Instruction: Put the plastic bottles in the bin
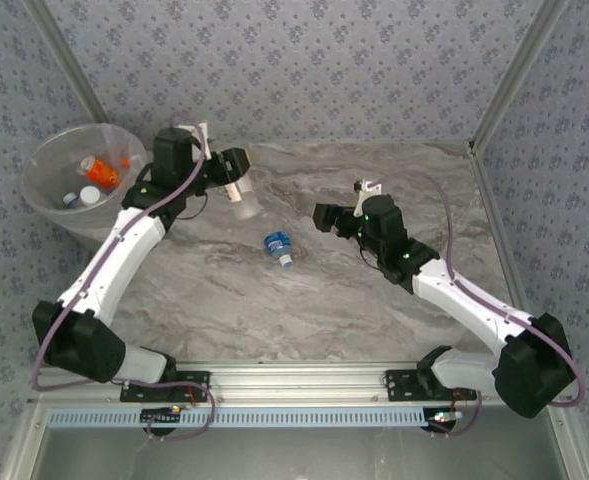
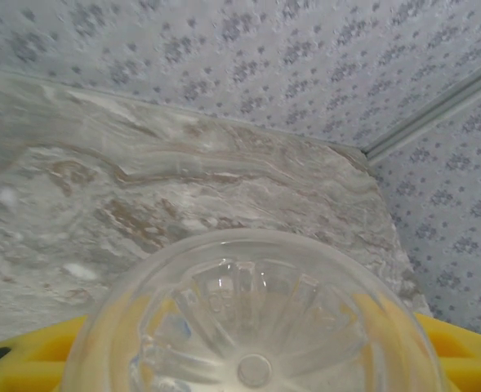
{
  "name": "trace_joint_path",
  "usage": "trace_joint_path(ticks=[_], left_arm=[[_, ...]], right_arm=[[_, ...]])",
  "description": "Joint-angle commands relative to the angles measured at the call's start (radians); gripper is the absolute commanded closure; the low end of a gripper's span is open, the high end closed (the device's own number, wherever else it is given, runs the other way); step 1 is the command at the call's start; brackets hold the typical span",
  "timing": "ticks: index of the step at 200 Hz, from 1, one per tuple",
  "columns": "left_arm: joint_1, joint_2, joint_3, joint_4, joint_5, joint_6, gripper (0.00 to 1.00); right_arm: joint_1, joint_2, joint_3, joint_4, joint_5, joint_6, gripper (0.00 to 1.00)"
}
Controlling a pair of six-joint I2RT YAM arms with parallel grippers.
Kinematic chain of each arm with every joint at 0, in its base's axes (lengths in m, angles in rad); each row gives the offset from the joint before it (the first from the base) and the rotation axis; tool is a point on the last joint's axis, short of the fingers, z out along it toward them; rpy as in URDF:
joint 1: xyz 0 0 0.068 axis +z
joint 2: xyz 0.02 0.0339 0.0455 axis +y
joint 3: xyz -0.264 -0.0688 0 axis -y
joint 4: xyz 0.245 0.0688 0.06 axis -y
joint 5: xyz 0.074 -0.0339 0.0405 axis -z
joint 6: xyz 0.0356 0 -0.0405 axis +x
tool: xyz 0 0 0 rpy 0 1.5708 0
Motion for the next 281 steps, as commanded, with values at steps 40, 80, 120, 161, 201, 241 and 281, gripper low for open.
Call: trace_joint_path(ticks=[40,80,120,161,201,241,281], left_arm=[[0.115,-0.128,0.217,-0.106,-0.191,0.281,0.58],[0.177,-0.151,0.262,-0.059,-0.433,0.366,0.57],[0.270,-0.152,0.273,-0.037,-0.527,0.418,0.57],[0.385,-0.041,0.357,-0.149,-0.479,0.428,0.57],[0.510,0.125,0.496,-0.326,-0.405,0.314,0.57],[0.574,0.246,0.537,-0.423,-0.303,0.216,0.55],[0.610,0.360,0.686,-0.567,-0.189,0.094,0.26]], right_arm=[[0.000,-0.082,-0.047,0.022,0.148,0.043,0.00],[-0.002,-0.114,-0.057,0.010,0.154,0.034,0.00],[0.000,-0.138,-0.068,-0.014,0.174,0.045,0.00],[-0.001,-0.157,-0.085,0.007,0.193,0.036,0.00],[0.000,-0.158,-0.080,-0.009,0.193,0.034,0.00],[0.002,-0.162,-0.081,-0.023,0.199,0.035,0.00],[0.001,-0.163,-0.075,-0.033,0.200,0.031,0.00]])
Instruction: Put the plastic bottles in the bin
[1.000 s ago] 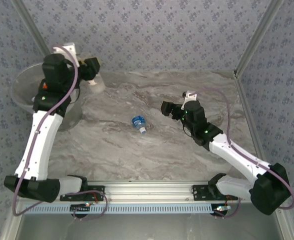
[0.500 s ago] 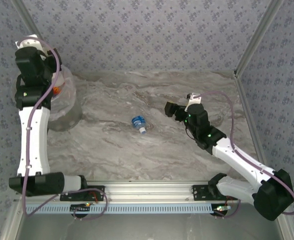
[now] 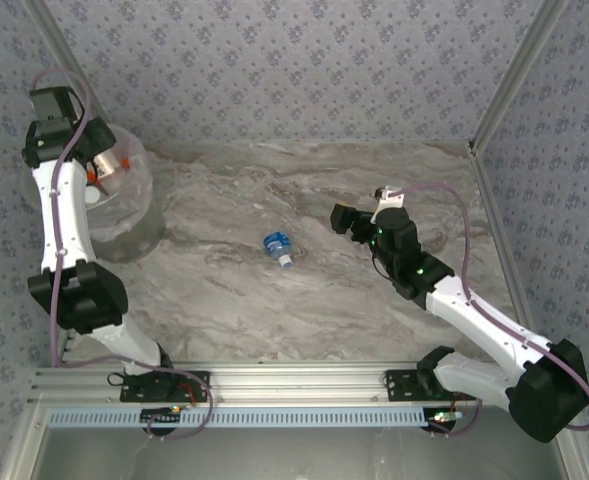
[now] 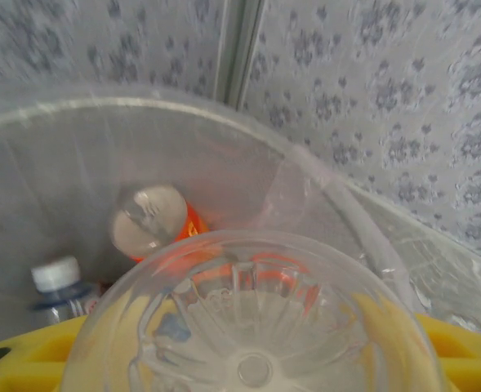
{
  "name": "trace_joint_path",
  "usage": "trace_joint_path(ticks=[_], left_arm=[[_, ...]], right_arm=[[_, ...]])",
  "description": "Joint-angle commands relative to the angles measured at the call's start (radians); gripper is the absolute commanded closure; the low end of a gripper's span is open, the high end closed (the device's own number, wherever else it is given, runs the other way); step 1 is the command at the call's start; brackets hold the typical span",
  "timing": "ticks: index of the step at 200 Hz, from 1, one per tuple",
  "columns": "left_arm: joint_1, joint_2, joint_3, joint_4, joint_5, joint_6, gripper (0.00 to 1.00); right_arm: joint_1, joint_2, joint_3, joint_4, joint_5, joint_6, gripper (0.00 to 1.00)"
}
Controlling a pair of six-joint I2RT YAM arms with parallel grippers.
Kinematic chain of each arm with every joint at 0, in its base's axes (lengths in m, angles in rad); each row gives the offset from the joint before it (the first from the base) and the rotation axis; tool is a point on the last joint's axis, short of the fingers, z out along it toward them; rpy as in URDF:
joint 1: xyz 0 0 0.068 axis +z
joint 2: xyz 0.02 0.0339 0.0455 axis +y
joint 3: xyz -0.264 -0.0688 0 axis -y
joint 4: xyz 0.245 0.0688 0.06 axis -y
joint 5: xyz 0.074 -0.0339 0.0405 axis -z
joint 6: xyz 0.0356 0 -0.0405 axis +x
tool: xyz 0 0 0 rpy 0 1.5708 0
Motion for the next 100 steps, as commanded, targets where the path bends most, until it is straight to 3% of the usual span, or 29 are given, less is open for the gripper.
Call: trace_joint_path(ticks=[1,14,61,100], left_arm=[[0.017,0.021,0.112,-0.099,0.101,-0.102,0.26],[0.018,0.037,0.143,-0.104,0.144,-0.119,0.19],[-0.019,-0.010,0.159,-0.072,0.232,-0.167,0.12],[-0.225,-0.148,0.015,0.014,0.083,-0.130,0.02]], right_arm=[[0.000,-0.021,0.008,-0.024,0.031,0.008,0.00],[0.002,-0.020,0.010,-0.024,0.031,0.008,0.00],[0.002,-0.015,0.011,-0.025,0.034,0.001,0.00],[0.000,-0.003,0.005,-0.016,0.026,-0.014,0.00]])
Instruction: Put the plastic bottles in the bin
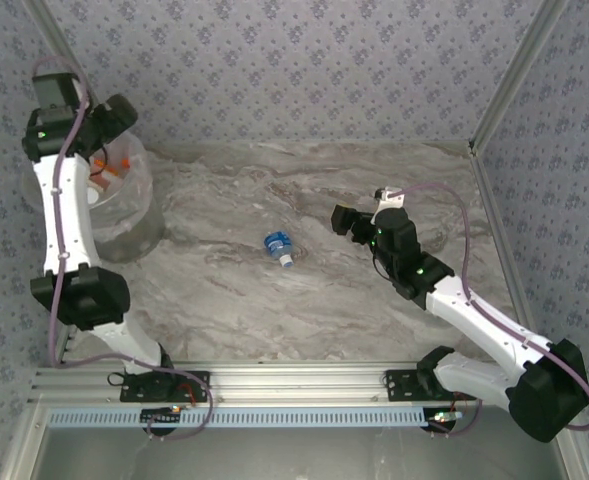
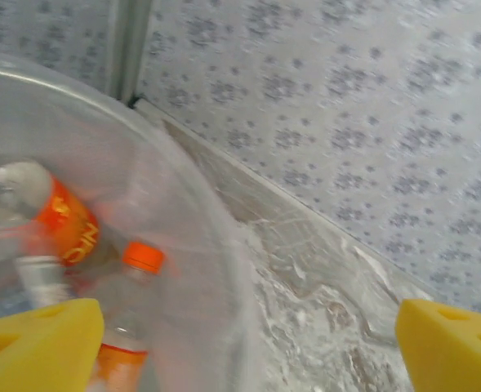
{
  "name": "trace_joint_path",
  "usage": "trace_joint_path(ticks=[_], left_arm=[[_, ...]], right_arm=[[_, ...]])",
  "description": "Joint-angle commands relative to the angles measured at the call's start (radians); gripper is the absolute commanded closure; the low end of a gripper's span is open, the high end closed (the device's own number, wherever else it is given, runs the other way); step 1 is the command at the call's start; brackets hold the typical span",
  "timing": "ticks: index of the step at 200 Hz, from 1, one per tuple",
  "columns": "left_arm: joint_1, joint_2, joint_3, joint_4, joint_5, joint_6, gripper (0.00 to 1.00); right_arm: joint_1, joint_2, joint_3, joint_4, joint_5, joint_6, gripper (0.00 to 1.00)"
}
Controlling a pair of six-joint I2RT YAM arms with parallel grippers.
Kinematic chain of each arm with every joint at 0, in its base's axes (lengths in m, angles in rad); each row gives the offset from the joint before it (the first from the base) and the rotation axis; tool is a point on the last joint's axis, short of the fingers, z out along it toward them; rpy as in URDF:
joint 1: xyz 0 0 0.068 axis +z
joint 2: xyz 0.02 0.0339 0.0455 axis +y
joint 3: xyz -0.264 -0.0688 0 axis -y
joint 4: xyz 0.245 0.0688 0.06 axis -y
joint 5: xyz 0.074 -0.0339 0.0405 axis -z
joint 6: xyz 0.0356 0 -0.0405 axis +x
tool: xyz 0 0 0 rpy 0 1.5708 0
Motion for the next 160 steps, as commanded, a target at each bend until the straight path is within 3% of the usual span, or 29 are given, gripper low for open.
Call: trace_joint_path(ticks=[1,31,79,120,145,160], left_arm=[[-0.130,-0.127,-0.084,0.070,-0.073,0.013,0.01],[-0.315,-0.218,-0.275,0.171,-0.248,0.005,0.01],[-0.557,-0.229,-0.493,0.297,-0.391,-0.084,0.01],[-0.676,-0.103,-0.599,0.260,-0.388,-0.217,0.00],[-0.685,-0.028,-0.642,0.332,-0.251,-0.269,0.01],[-0.712,0.018,-0.650,0.371,-0.228,-0.302,0.00]], right_arm=[[0.000,-0.003,0.005,0.002,0.015,-0.013,0.00],[-0.002,0.008,0.003,0.012,-0.001,-0.020,0.00],[-0.003,0.007,-0.019,0.038,-0.016,-0.016,0.00],[-0.003,0.023,-0.009,0.026,-0.019,0.002,0.00],[0.001,0.035,-0.008,0.044,-0.043,-0.010,0.00],[0.006,0.041,-0.011,0.062,-0.046,-0.019,0.00]])
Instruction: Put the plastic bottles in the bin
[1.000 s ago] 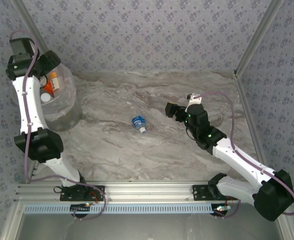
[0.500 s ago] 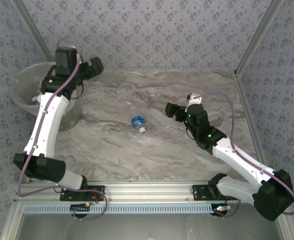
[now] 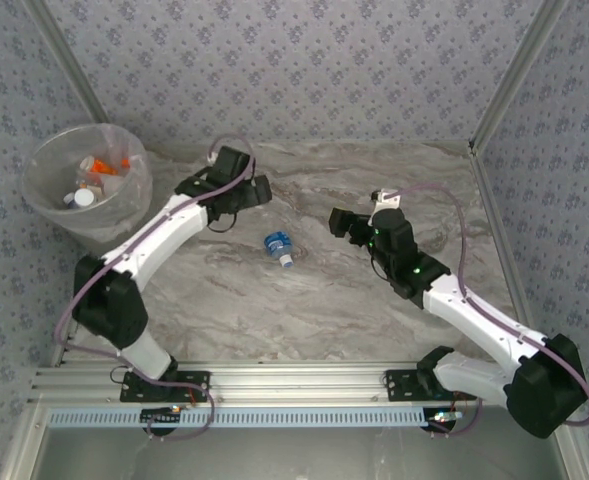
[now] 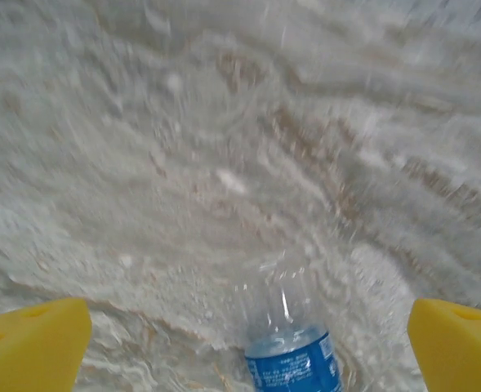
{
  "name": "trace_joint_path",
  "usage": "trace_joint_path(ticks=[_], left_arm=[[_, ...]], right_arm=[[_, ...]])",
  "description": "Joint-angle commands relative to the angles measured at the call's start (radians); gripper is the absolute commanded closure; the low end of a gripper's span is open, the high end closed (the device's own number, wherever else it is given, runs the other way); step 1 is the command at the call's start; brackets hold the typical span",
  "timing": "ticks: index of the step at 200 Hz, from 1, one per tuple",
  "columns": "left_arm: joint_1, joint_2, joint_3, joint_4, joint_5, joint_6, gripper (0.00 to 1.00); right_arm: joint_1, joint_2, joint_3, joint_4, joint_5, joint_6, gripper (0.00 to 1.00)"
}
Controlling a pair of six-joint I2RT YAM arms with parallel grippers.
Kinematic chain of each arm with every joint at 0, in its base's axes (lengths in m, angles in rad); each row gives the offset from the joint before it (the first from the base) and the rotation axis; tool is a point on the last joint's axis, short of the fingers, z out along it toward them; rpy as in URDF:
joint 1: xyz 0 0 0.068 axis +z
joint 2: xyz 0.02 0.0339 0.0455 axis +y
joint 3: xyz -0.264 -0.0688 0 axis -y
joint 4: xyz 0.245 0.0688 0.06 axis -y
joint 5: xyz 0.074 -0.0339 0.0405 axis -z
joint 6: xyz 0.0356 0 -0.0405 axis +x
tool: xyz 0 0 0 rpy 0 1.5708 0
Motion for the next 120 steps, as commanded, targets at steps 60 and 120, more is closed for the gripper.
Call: trace_joint_path(ticks=[60,120], left_arm=[[-0.117,0.313,0.102,0.002,0.023,-0.196,0.01],[-0.126,0.408,0.087,0.074,0.084,-0.185,0.04]], right_arm=[[0.016,0.011,0.008,0.034,-0.007,-0.016,0.00],[0.018,-0.004,0.001,0.009,0.008,-0.020,0.00]])
